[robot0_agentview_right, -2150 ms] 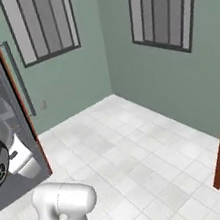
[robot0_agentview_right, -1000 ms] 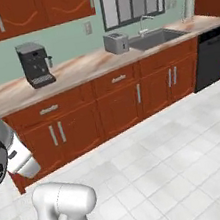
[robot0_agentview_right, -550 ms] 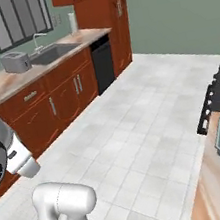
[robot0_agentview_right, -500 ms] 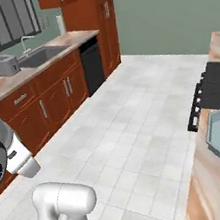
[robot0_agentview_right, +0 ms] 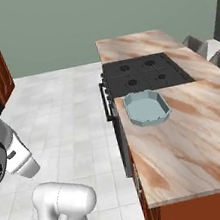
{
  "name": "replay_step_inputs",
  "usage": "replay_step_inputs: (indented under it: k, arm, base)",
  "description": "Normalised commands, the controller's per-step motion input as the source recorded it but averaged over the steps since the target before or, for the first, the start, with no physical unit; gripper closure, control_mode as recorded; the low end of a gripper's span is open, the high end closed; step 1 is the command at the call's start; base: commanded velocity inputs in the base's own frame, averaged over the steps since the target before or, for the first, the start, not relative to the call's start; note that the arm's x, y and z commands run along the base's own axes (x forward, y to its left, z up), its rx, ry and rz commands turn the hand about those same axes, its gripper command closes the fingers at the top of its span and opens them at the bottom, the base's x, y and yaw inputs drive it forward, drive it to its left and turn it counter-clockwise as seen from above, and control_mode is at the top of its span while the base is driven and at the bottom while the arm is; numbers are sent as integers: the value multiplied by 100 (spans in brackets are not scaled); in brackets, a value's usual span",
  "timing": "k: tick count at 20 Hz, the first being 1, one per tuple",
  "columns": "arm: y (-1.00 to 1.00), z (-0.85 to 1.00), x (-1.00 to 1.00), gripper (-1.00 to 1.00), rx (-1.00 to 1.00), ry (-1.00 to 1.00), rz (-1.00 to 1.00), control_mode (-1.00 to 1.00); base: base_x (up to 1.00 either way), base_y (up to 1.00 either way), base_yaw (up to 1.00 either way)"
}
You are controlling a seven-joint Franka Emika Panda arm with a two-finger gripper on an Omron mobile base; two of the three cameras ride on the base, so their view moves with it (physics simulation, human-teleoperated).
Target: Pick the banana and peach from the fridge and place them inside the tupperware on the counter.
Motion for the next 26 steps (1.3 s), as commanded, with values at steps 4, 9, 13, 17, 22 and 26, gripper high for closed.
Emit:
replay_step_inputs:
  k: [4, 9, 13, 17, 22, 26]
  arm:
    - [0, 0, 0, 100, 0, 0, 0, 100]
    - [0, 0, 0, 100, 0, 0, 0, 100]
    - [0, 0, 0, 100, 0, 0, 0, 100]
    - [0, 0, 0, 100, 0, 0, 0, 100]
    - [0, 0, 0, 100, 0, 0, 0, 100]
    - [0, 0, 0, 100, 0, 0, 0, 100]
  base:
    - [55, 24, -94]
    - [69, 74, -91]
    - [61, 100, -75]
    - [56, 98, -65]
    - [48, 88, -51]
    - [31, 17, -14]
